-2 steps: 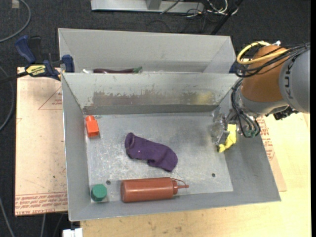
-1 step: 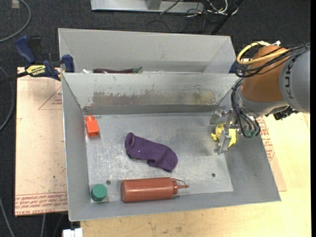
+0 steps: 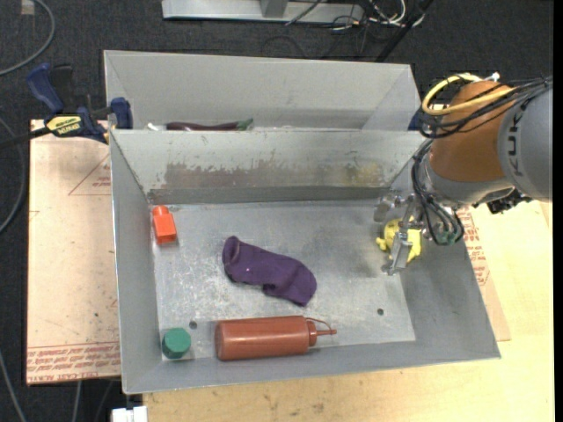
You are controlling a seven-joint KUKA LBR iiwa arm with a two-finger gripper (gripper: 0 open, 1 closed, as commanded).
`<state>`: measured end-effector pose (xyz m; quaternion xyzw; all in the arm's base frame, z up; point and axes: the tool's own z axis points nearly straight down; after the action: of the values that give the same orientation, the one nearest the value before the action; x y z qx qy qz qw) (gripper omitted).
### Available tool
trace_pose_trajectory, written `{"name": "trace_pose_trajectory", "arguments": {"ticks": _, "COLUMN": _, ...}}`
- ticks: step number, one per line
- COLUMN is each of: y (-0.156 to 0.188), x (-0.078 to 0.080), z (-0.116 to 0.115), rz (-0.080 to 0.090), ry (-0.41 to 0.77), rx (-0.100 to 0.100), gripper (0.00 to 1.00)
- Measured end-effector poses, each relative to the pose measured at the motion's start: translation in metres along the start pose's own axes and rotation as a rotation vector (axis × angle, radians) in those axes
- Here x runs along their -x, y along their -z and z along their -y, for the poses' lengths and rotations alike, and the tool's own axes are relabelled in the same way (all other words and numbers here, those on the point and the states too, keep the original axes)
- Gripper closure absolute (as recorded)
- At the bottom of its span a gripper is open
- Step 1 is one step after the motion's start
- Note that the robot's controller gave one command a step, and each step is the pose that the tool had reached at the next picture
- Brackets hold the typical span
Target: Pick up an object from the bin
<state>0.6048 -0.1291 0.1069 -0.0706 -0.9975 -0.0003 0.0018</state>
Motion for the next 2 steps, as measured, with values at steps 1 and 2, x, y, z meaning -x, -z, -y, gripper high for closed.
{"name": "trace_pose_trajectory", "arguments": {"ticks": 1, "y": -0.014, "x": -0.005, "z": -0.025, "rz": 0.003, "ry": 0.057, "rx": -0.002, "gripper": 0.00}}
{"name": "trace_pose_trajectory", "arguments": {"ticks": 2, "y": -0.031, "x": 0.005, "z": -0.071, "rz": 0.003, "ry": 0.038, "rx": 0.001, "gripper": 0.00}}
